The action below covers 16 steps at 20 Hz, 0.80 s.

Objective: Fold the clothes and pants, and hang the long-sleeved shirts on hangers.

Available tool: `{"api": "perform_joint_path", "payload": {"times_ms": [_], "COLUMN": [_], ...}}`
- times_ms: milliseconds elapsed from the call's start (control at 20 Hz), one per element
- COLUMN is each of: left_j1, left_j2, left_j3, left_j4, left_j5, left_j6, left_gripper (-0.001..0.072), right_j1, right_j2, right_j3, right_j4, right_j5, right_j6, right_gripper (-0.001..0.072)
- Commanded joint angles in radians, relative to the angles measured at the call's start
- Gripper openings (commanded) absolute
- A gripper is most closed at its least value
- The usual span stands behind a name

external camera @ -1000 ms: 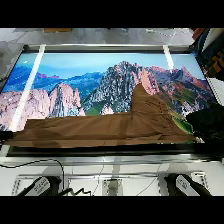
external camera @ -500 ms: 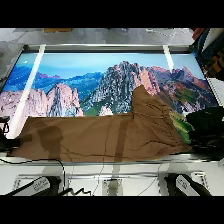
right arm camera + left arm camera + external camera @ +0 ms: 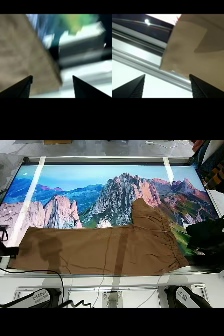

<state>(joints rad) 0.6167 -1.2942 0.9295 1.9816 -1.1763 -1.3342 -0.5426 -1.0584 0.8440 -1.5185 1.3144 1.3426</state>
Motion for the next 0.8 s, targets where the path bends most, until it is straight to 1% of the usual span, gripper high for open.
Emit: {"api": "perform_joint_path", "payload": {"times_ms": [0,100,150,200,300,350,400,500,700,750], "left_j1": [-0.041,-0.088,-0.111,-0.135,-0.191,-0.216,-0.242,-0.294,-0.417,-0.455], "left_j2": [-0.001,-0.001,-0.001,-0.001,-0.002,-0.001,-0.002,-0.002,-0.002,-0.003], "left_j3": [0.116,0.177,0.194,0.204,0.204,0.204,0.204,0.204,0.204,0.204], "left_j4": [-0.004,-0.011,-0.018,-0.026,-0.050,-0.093,-0.153,-0.319,-0.739,-0.813], "left_j5": [-0.018,-0.026,-0.025,-0.025,-0.024,-0.024,-0.020,0.004,0.154,0.196], "left_j6": [-0.097,-0.110,-0.110,-0.110,-0.110,-0.110,-0.109,-0.109,-0.027,-0.010], "left_gripper": [0.0625,0.0625,0.0625,0.0625,0.0626,0.0626,0.0626,0.0626,0.0626,0.0626], "right_j1": [-0.003,-0.039,-0.071,-0.105,-0.163,-0.179,-0.180,-0.172,-0.125,-0.108], "right_j2": [-0.028,-0.120,-0.183,-0.246,-0.373,-0.426,-0.467,-0.529,-0.603,-0.617], "right_j3": [0.046,0.122,0.166,0.203,0.244,0.245,0.245,0.245,0.245,0.245], "right_j4": [0.005,0.071,0.154,0.268,0.511,0.587,0.606,0.604,0.606,0.606], "right_j5": [-0.236,-0.225,-0.187,-0.130,0.031,0.085,0.103,0.100,0.053,0.047], "right_j6": [0.117,0.133,0.111,0.048,-0.125,-0.201,-0.248,-0.308,-0.378,-0.399], "right_gripper": [0.0558,0.0549,0.0548,0.0547,0.0546,0.0549,0.0549,0.0550,0.0550,0.0551]}}
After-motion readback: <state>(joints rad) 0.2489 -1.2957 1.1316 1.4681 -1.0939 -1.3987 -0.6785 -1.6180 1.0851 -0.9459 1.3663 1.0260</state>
